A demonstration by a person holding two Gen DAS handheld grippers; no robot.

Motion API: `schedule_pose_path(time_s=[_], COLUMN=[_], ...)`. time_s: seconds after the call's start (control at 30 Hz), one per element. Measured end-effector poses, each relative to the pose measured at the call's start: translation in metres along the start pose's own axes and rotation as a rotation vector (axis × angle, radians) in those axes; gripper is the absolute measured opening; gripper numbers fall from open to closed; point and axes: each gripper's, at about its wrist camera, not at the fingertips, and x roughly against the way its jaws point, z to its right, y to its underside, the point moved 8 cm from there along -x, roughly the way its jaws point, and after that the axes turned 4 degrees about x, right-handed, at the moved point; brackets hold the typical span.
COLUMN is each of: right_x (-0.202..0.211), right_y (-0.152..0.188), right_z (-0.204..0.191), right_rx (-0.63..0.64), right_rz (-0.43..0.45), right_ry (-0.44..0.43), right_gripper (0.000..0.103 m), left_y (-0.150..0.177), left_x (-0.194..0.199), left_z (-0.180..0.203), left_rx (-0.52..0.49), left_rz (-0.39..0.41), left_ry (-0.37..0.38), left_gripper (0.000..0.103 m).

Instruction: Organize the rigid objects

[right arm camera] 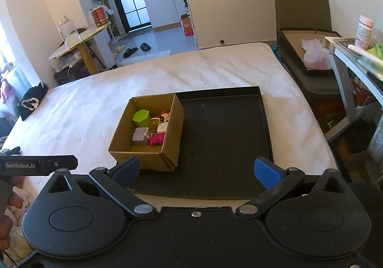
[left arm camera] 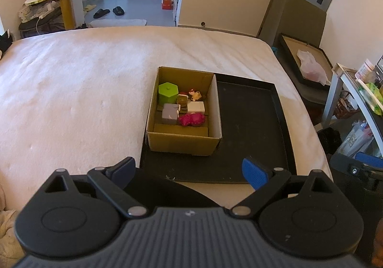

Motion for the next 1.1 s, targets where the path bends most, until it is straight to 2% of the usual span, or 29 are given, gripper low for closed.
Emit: schedule_pose_path(time_s=[1.1], right_x=[0.003], right_y=[-0.001], right_z=[0.006], right_rx=[0.0], right_rz=[0.0], right_ry=[0.018], right_gripper=[0.103], left_y=[0.002], left_x=[-0.002], left_z=[0.015], left_rx=[-0.031], left_rz=[-0.012], left_ry=[0.022], left_gripper=[0.095])
